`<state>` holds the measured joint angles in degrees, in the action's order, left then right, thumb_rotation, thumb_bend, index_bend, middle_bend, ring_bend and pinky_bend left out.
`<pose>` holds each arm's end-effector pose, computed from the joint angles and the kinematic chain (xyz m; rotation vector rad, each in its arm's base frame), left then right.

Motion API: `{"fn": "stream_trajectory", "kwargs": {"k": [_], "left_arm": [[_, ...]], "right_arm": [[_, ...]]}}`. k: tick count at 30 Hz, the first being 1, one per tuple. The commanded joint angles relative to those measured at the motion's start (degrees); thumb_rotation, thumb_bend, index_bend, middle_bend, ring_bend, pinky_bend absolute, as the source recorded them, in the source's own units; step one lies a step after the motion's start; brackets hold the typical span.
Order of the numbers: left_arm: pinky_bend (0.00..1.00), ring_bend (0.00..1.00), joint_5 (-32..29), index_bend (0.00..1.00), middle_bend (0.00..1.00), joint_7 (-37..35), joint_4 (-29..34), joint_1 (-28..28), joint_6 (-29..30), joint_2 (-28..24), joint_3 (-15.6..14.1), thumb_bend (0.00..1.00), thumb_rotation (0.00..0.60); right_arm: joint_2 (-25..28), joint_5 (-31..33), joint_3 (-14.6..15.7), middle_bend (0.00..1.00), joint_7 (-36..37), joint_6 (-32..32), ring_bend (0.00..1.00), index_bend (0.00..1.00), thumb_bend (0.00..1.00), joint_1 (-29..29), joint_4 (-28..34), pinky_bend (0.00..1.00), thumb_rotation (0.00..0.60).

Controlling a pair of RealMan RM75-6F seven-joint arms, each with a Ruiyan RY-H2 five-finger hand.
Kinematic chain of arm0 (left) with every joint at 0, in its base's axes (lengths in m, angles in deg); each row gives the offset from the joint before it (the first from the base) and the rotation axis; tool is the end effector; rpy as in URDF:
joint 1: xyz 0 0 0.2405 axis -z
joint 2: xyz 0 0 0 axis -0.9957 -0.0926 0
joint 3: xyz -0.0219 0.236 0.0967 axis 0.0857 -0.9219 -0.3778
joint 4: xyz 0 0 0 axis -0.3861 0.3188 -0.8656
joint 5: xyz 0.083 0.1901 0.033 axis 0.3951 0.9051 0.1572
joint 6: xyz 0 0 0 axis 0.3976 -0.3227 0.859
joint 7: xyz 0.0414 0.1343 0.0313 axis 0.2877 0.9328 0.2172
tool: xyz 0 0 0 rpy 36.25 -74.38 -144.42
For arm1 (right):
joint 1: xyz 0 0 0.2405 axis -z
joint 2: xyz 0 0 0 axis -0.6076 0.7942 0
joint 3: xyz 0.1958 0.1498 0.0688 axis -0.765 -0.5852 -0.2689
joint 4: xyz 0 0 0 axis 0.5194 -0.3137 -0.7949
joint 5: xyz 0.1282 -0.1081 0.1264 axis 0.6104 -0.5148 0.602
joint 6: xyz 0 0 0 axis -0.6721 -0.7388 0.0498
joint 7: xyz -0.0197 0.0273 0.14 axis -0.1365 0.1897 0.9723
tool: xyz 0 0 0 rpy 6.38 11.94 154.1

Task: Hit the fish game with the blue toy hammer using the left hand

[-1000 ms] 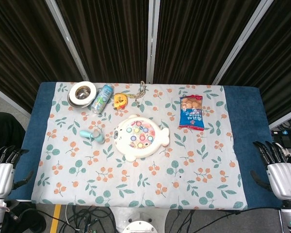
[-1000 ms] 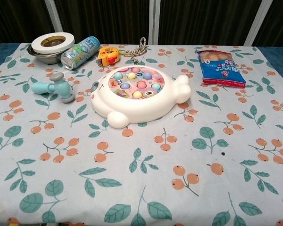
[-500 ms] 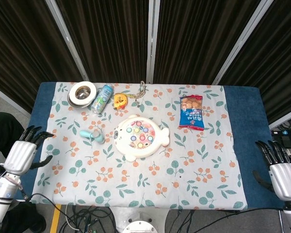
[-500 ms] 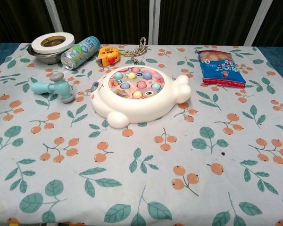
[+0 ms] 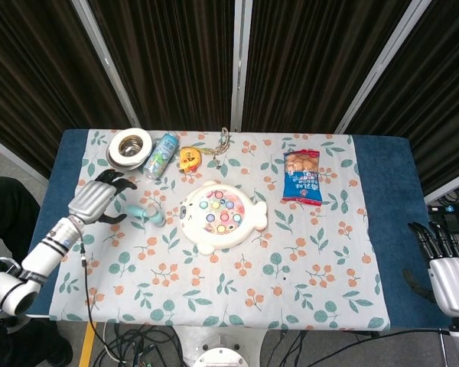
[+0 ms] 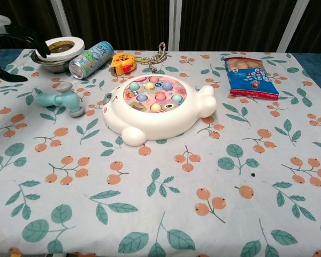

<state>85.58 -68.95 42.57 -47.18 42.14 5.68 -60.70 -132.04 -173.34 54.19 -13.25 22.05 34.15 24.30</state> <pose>-0.2353 0.3706 0.0816 -1.8625 -1.0068 -0.9313 -0.2980 -0.1663 0.1871 1.4582 -0.8352 0.9421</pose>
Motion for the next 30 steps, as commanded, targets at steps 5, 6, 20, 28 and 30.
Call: {"fn": "stream_trajectory", "kwargs": {"k": [5,6,20,28,30], "left_arm": [[0.08,0.09,-2.0,0.3,0.25,-3.5,-4.8,4.1,-5.6,4.6,-1.2,0.24,0.6],[0.08,0.09,-1.9,0.31,0.25,-3.5,-4.7,4.1,-5.5,4.8,-1.5,0.24,0.6],[0.12,0.12,-4.6,0.34,0.28,-0.2,-7.1,5.2,-5.7,9.5,-2.5,0.27,0.6],[0.24,0.2,-6.2,0.37,0.36,3.4,-7.6,5.1,-5.1,11.1,-2.7,0.28,0.6],[0.24,0.2,-6.8,0.37,0.36,3.9,-7.5,5.1,-5.0,11.3,-2.7,0.28,0.6]], "right_arm": [[0.1,0.7,-0.3,0.12,0.0,-1.5,0.0,0.0,0.23,-0.8,0.1,0.0,0.6],[0.1,0.7,-0.3,0.12,0.1,-1.6,0.0,0.0,0.23,-0.8,0.1,0.0,0.6],[-0.2,1.3,-0.2,0.12,1.5,-2.7,0.0,0.0,0.23,-1.2,-1.0,0.0,0.6],[-0.3,1.7,-0.2,0.13,2.2,-2.9,0.0,0.0,0.23,-1.2,-1.6,0.0,0.6],[-0.4,1.6,-0.2,0.13,2.3,-3.0,0.0,0.0,0.23,-1.2,-1.8,0.0,0.6]]}}
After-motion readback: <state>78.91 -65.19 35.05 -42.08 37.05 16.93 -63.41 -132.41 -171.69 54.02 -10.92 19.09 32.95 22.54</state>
